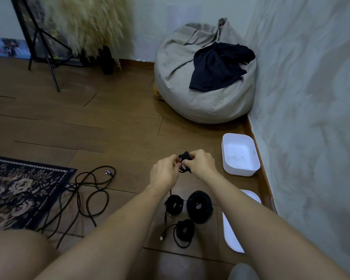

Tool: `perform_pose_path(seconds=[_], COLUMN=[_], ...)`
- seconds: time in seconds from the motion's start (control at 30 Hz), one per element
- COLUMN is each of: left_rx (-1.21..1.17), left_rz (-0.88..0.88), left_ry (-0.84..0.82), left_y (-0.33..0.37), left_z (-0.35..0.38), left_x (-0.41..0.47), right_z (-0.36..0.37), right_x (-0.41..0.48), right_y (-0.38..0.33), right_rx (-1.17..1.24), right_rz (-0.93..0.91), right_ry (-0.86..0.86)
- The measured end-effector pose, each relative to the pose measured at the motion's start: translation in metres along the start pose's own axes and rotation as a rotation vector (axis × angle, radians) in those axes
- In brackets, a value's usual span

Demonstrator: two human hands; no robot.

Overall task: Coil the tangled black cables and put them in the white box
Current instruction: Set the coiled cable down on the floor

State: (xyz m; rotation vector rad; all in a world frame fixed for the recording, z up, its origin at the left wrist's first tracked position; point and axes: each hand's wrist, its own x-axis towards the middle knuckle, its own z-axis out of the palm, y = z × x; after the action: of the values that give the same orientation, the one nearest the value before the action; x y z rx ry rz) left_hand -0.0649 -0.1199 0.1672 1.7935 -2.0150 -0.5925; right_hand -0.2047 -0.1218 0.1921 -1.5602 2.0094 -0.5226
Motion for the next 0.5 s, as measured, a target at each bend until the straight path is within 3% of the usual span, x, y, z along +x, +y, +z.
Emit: perform_pose_path(seconds=[0.33,0.5], left_rx=[0.090,0.047], left_rz=[-0.080,-0.128], left_ry=[0.052,-0.043], left_y=[0.006,0.000], left_z=[-0.012,-0.010], left_x=[-0.005,-0.003], right_z=[0.002,0.007], right_x=[-0.008,-0.010], right_y=[-0.004,-0.001], right_rx=[0.078,0.088], right_rz=[0.049,0.075], right_ry=[0.114,0.108])
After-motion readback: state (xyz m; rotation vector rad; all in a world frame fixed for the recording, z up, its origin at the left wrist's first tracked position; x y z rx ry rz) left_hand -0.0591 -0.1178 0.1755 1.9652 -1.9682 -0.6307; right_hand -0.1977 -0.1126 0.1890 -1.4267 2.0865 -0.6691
